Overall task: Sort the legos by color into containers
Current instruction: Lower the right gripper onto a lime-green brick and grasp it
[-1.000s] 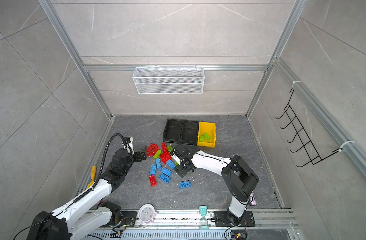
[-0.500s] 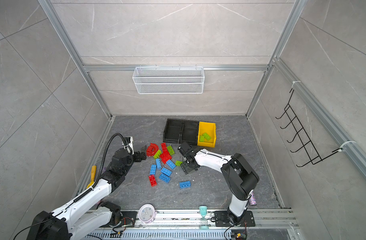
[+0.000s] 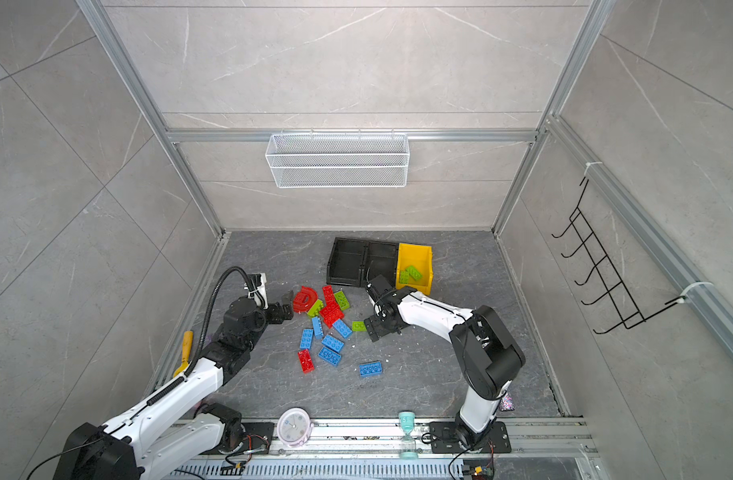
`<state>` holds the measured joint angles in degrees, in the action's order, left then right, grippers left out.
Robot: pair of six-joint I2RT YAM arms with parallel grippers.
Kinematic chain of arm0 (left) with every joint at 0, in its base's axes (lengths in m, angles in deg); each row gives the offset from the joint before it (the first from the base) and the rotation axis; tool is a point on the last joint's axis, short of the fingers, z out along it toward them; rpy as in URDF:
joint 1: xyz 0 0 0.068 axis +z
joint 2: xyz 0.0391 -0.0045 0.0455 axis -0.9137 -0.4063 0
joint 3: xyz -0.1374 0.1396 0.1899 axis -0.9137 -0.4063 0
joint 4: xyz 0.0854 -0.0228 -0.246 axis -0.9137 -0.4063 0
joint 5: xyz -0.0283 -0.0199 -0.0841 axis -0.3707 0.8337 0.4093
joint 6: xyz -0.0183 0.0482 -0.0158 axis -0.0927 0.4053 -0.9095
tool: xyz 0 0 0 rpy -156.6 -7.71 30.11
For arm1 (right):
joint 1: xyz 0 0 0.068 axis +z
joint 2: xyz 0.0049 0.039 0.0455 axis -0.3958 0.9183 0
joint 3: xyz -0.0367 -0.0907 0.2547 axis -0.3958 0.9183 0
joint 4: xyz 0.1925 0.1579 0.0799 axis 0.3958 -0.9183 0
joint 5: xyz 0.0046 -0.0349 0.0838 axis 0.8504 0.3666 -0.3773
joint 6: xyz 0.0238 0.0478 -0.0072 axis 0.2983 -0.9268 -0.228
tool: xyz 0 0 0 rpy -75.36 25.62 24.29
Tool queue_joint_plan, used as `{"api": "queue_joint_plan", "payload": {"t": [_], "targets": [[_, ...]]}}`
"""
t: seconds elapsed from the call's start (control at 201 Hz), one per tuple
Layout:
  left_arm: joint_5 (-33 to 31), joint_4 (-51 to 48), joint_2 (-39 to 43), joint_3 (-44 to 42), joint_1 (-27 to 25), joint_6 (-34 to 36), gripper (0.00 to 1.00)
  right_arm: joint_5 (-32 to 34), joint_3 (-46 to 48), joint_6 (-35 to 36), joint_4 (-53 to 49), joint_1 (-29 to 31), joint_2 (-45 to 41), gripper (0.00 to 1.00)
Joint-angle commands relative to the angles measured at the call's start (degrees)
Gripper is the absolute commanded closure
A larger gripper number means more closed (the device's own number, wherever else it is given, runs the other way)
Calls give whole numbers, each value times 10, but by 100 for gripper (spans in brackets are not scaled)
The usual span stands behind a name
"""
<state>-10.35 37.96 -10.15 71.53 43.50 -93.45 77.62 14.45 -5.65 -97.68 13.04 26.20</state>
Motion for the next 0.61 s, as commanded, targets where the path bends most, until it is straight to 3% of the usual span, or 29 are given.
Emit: {"api": "queue_joint_plan", "payload": {"t": [0.0, 0.348, 0.602], "targets": [[-7, 16, 10, 3, 1, 11, 0, -12, -25, 7, -16, 6, 20, 8], [-7, 15, 4, 6, 1, 10, 0, -27, -31, -36, 18, 3, 51, 5], [-8, 13, 3, 7, 1, 9, 0, -34, -25, -49, 26, -9, 43, 13]]}}
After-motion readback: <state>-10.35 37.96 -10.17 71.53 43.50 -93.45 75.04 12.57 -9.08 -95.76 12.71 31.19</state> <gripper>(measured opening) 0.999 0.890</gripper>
